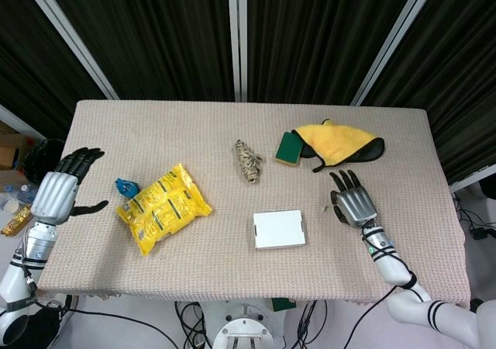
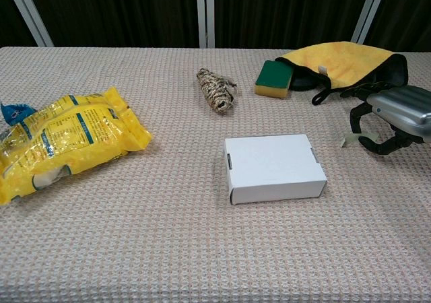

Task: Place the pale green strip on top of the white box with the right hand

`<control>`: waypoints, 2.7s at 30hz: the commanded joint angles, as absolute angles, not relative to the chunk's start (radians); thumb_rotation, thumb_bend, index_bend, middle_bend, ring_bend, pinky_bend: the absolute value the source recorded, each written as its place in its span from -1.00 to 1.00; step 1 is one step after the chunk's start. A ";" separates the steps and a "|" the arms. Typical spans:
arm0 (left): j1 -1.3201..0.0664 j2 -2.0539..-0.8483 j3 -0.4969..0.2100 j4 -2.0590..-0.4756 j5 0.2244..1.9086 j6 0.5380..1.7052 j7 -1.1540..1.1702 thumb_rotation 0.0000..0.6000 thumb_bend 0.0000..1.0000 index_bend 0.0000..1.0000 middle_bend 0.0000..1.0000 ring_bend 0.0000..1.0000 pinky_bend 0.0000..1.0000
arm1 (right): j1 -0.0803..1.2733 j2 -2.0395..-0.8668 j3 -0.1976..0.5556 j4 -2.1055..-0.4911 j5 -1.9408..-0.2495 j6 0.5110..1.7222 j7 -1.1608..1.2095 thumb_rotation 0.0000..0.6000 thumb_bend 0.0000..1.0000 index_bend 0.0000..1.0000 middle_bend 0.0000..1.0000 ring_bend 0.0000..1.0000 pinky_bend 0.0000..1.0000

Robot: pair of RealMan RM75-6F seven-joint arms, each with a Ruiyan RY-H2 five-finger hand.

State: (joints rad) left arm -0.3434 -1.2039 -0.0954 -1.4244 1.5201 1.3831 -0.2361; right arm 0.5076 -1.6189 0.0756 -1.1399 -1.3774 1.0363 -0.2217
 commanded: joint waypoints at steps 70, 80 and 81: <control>-0.303 -1.186 -0.110 -1.365 1.516 1.425 -0.331 1.00 -1.00 -0.71 -0.75 -0.81 -0.66 | 0.681 -1.464 0.045 -1.701 -1.238 0.919 -0.590 1.00 -0.08 -0.07 -0.97 -1.00 -1.00; -0.305 -1.182 -0.109 -1.365 1.521 1.421 -0.355 1.00 -1.00 -0.71 -0.75 -0.81 -0.66 | 0.688 -1.477 0.042 -1.680 -1.264 0.926 -0.554 1.00 -0.11 -0.43 -1.00 -1.00 -1.00; -0.305 -1.182 -0.108 -1.364 1.521 1.421 -0.354 1.00 -1.00 -0.71 -0.75 -0.81 -0.66 | 0.689 -1.478 0.042 -1.677 -1.269 0.927 -0.549 1.00 -0.11 -0.47 -1.00 -1.00 -1.00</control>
